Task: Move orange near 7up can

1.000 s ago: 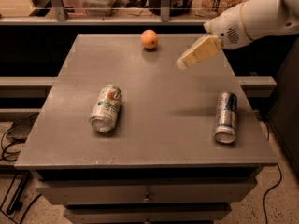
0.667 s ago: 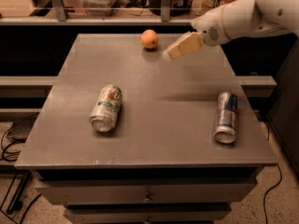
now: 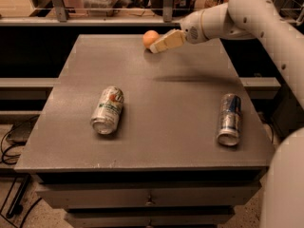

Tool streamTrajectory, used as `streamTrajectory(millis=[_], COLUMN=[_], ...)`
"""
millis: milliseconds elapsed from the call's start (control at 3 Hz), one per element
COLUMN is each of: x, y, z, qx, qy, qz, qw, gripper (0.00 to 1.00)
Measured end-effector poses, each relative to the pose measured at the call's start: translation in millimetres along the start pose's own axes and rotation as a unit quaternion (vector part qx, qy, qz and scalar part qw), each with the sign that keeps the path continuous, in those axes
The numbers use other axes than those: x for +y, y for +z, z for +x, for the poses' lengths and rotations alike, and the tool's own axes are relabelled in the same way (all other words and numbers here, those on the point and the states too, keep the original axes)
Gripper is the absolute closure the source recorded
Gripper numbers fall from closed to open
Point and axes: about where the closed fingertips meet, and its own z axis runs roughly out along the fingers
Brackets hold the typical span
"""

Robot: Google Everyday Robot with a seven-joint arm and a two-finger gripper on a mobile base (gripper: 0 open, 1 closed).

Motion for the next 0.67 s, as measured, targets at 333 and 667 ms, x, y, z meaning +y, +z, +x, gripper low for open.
streamTrajectory(millis=[333, 667], x=[-4.4, -4.5], y=[6.5, 14.9], z=[-0.8, 4.4], qx=[-0.004, -0.004], qy=[0.002, 0.017], qz=[0.000, -0.001], qw=[1.0000, 0.9999], gripper=[0.00, 0.00])
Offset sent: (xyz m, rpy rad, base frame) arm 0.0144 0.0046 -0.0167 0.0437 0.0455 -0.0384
